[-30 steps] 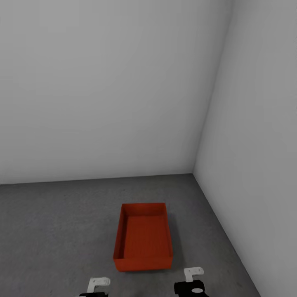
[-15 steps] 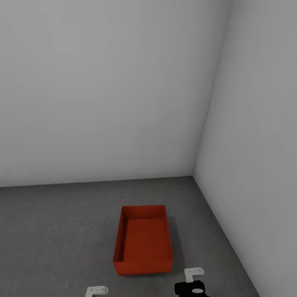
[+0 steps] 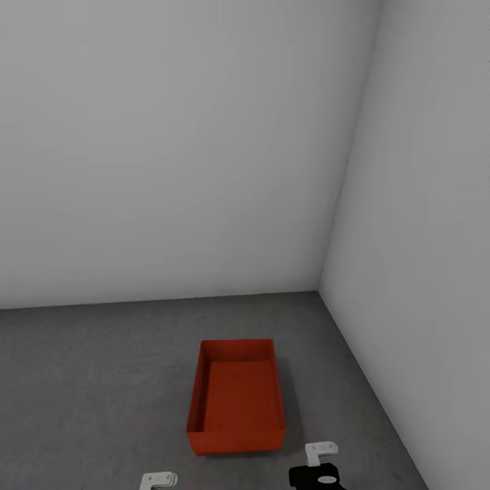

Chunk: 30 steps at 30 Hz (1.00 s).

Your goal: Move the two storage containers from the living room to the garage. In the garage, place one container on the floor and stack the other container on top of it (either order is fine).

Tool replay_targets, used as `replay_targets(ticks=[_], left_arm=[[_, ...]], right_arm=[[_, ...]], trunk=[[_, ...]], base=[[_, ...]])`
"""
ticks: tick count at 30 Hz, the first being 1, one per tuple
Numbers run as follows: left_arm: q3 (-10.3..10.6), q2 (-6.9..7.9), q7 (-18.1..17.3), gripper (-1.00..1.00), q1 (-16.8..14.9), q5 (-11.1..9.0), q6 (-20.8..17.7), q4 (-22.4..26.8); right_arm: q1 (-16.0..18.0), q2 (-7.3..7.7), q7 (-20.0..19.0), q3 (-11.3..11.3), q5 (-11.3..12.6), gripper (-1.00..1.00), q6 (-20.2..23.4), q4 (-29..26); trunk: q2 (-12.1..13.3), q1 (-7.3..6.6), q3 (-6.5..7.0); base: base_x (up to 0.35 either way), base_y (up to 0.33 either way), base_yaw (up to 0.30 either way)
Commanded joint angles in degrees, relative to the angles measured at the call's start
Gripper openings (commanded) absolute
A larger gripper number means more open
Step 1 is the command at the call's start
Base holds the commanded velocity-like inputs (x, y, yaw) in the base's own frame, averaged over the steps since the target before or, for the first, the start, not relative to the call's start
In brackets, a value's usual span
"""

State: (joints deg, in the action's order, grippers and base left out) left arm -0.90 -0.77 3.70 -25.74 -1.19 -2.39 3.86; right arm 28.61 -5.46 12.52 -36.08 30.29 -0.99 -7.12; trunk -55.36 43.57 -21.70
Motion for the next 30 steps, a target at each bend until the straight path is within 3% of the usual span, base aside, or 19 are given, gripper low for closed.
replay_targets(ticks=[1, 12, 18, 30], left_arm=[[-0.07, -0.02, 0.16, 1.0, -0.01, -0.13, -0.25, 0.1], [-0.07, 0.03, 0.17, 1.0, -0.01, -0.13, -0.25, 0.1], [-0.07, 0.07, 0.15, 1.0, -0.01, -0.13, -0.25, -0.16], [-0.07, 0.07, 0.15, 1.0, -0.01, -0.2, -0.2, -2.69]], right_arm=[[0.04, 0.0, 0.22, -0.49, 0.56, 1.0, -0.09, 0.0], [0.04, 0.28, -0.15, -0.49, 0.92, 1.0, -0.98, 4.49], [0.04, 0.27, -0.12, -0.49, 5.43, 1.0, -2.68, 6.34], [-1.37, 0.06, -0.29, -0.49, 6.07, 1.0, -3.02, 8.75]], trunk=[[-0.04, 0.0, -0.06], [-0.04, 0.0, 0.12], [-0.04, 0.0, 0.61], [-0.04, 0.0, 1.68]], base=[[0.0, 0.0, 0.0], [0.0, 0.0, 0.0], [0.0, 0.0, 0.0], [0.0, 0.0, 0.0]])
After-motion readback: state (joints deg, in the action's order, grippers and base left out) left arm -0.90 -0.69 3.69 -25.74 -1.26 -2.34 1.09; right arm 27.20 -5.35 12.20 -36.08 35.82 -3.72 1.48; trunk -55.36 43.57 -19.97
